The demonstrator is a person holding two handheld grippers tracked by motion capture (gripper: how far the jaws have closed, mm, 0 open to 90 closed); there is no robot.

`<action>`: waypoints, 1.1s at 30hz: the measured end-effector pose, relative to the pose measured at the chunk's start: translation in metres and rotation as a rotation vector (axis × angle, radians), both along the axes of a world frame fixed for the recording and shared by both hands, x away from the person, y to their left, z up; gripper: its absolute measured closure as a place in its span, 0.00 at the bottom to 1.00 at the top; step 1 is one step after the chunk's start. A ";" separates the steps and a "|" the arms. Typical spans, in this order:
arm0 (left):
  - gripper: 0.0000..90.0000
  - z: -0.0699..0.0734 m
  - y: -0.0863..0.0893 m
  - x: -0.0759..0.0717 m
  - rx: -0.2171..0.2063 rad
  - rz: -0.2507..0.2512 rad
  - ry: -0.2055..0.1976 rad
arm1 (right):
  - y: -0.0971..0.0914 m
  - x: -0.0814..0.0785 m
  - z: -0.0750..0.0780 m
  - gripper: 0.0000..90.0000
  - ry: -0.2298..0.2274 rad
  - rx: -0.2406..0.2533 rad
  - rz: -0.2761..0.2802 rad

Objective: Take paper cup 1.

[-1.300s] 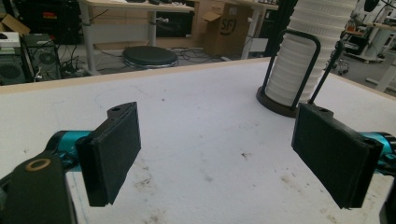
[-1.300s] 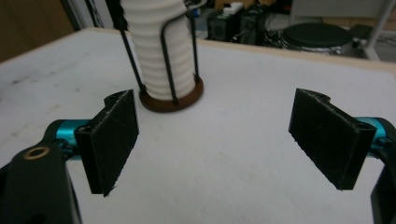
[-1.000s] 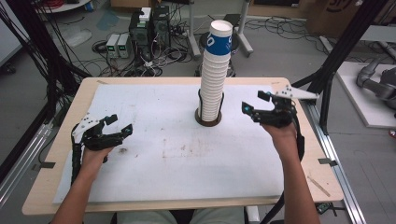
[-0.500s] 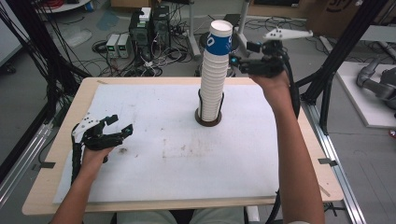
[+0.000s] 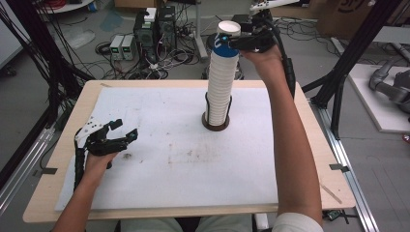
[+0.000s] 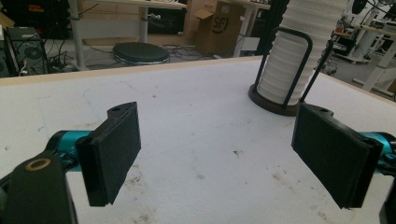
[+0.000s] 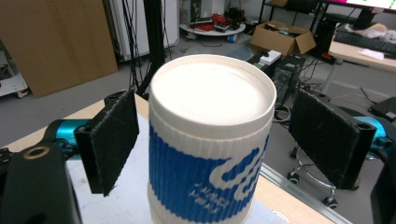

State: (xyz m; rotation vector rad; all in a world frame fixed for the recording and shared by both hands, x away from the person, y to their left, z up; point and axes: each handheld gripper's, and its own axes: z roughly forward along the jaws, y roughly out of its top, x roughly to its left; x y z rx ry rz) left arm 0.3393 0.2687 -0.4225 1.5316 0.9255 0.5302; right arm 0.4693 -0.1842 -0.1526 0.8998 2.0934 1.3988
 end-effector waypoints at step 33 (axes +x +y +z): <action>0.17 0.001 0.000 -0.001 -0.015 -0.016 -0.005 | -0.058 -0.081 0.039 0.33 -0.198 0.138 0.098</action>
